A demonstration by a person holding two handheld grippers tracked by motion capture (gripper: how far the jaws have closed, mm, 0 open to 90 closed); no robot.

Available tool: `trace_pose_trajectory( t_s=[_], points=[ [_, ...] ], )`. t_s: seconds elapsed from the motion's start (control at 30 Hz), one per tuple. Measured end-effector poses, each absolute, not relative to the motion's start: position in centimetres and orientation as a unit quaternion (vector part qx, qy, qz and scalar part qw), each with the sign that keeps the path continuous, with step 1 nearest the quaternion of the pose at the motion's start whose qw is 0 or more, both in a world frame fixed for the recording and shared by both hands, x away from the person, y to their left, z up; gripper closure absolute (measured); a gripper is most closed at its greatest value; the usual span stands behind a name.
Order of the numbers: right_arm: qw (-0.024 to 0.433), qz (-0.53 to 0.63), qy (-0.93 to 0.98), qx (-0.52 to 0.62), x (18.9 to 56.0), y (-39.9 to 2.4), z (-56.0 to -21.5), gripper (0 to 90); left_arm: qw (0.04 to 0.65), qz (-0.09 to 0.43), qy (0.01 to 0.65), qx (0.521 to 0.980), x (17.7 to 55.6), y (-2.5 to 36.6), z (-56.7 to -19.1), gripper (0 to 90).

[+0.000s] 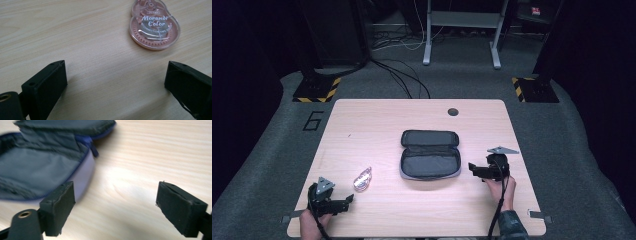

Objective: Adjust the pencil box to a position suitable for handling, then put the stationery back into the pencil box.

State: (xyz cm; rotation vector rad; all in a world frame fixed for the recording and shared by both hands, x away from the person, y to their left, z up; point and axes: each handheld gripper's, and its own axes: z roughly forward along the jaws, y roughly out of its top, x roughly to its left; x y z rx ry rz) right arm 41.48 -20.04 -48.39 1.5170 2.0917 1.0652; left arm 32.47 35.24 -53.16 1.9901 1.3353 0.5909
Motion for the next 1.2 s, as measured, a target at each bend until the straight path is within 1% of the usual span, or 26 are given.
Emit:
trace_pose_trajectory(
  t_s=[0.1, 0.2, 0.43, 0.53, 0.63, 0.67, 0.7, 0.8, 1.03, 1.2],
  points=[
    [0.188, 0.353, 0.743, 0.537, 40.5, -21.2, -49.2, 7.0, 0.327, 0.222, 0.511, 0.764, 32.5, 35.3, -53.1, 3.9],
    [0.199, 0.337, 0.745, 0.54, 39.7, -22.2, -50.1, 4.0, 0.33, 0.226, 0.51, 0.761, 32.6, 35.2, -53.1, 3.7],
    [0.227, 0.318, 0.743, 0.543, 38.4, -23.5, -52.2, 2.0, 0.325, 0.222, 0.516, 0.761, 32.6, 35.0, -53.1, 3.8],
    [0.227, 0.317, 0.746, 0.539, 38.5, -23.6, -52.5, 1.3, 0.329, 0.23, 0.516, 0.757, 32.6, 34.9, -53.2, 4.0],
    [0.223, 0.317, 0.747, 0.54, 38.6, -23.6, -52.9, 0.1, 0.322, 0.221, 0.513, 0.765, 32.5, 34.7, -53.0, 4.0],
    [0.226, 0.321, 0.749, 0.535, 38.6, -23.6, -52.9, 0.0, 0.324, 0.225, 0.515, 0.761, 32.5, 34.6, -53.0, 4.1],
    [0.227, 0.321, 0.751, 0.531, 38.6, -23.6, -52.9, 0.0, 0.32, 0.214, 0.513, 0.767, 32.5, 34.6, -52.8, 3.7],
    [0.222, 0.322, 0.753, 0.529, 38.8, -23.8, -52.9, 0.0, 0.335, 0.223, 0.504, 0.764, 32.3, 34.2, -52.7, 2.6],
    [0.222, 0.321, 0.753, 0.529, 38.7, -23.8, -52.9, 0.0, 0.349, 0.211, 0.494, 0.768, 32.6, 32.9, -51.5, 2.6],
    [0.221, 0.322, 0.753, 0.53, 38.7, -23.8, -52.9, 0.0, 0.357, 0.213, 0.478, 0.774, 33.3, 32.0, -50.9, 3.7]
  ],
)
